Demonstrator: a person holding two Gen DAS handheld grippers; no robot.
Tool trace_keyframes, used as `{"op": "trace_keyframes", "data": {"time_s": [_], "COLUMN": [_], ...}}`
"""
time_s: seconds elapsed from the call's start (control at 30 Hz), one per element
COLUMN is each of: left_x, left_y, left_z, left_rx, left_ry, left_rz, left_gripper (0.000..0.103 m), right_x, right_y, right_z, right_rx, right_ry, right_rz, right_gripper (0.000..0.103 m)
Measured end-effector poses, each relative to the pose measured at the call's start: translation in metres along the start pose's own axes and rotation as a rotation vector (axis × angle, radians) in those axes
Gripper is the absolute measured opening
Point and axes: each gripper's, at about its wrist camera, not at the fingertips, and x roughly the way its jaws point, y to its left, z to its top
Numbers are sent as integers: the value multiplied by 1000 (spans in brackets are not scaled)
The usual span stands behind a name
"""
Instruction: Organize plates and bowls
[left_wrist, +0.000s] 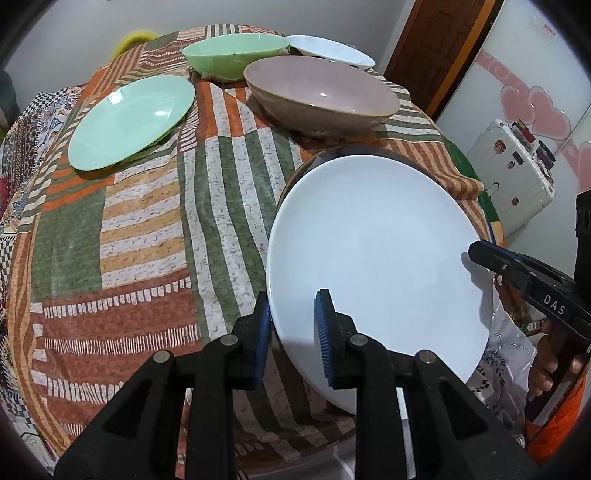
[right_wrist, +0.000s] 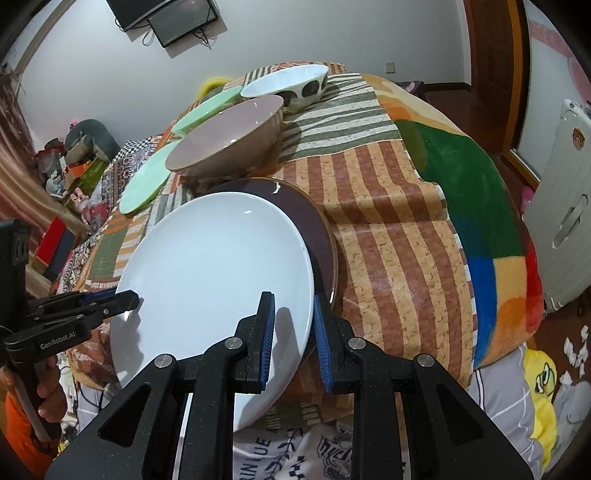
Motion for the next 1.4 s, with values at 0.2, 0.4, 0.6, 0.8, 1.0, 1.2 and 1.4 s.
{"op": "trace_keyframes", "data": {"time_s": [0.2,0.4,0.6,0.8,1.0,1.2,1.4], "left_x": [8,13,20,21,14,-8,-42], "left_y": [3,2,-1,1,0,7,22], "left_z": [7,13,16,16,17,21,17], "left_rx": [-9,-7,-1,-12,-3,-16,-31], "left_ry": [5,5,13,13,-14,-57,-131], "left_rz": [0,7,4,-6,17,11,27], "left_gripper": [23,23,24,24,24,25,37], "right_x": [2,5,6,10,11,6,-12], "right_y": [-2,-3,-3,-1,0,-1,13], "right_z": [7,13,18,21,22,24,27], "right_rx": [-1,-8,-19,-47,-56,-41,-74], "right_ry": [-7,-16,-29,-37,-40,-31,-69], "right_rz": [-2,-11,-43,-70,-83,-71,-69], "right_gripper": [21,21,21,21,22,23,26]}}
